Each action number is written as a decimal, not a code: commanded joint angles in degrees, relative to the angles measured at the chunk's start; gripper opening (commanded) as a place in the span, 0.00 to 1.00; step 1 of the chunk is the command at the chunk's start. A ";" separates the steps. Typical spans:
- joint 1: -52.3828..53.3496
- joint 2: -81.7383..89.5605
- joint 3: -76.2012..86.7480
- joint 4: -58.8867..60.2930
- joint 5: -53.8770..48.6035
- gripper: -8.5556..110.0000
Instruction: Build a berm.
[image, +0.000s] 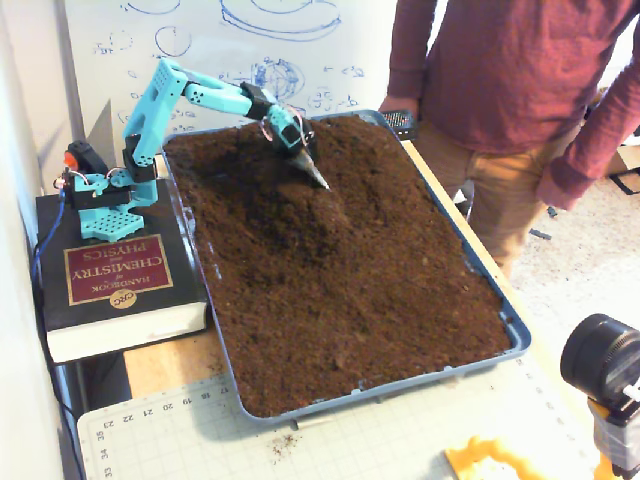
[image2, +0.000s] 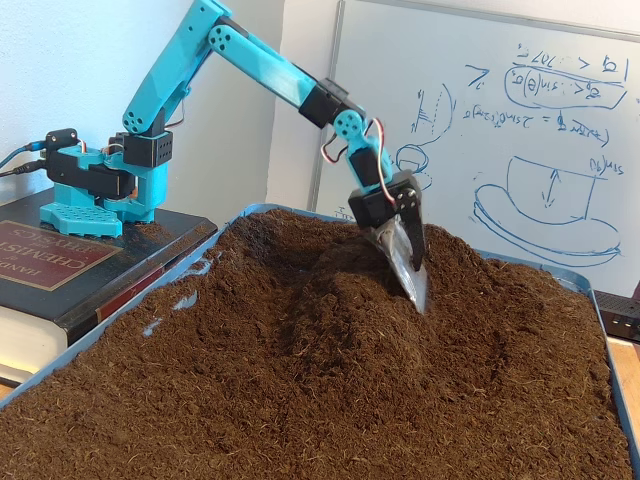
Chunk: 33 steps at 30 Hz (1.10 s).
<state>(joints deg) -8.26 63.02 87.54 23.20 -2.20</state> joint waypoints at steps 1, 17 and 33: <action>1.14 9.23 -10.11 -1.05 0.26 0.07; -7.12 -20.04 -48.96 -1.14 11.78 0.07; -9.67 -49.66 -67.41 -0.18 13.36 0.07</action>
<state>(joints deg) -18.02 12.57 24.52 23.29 10.63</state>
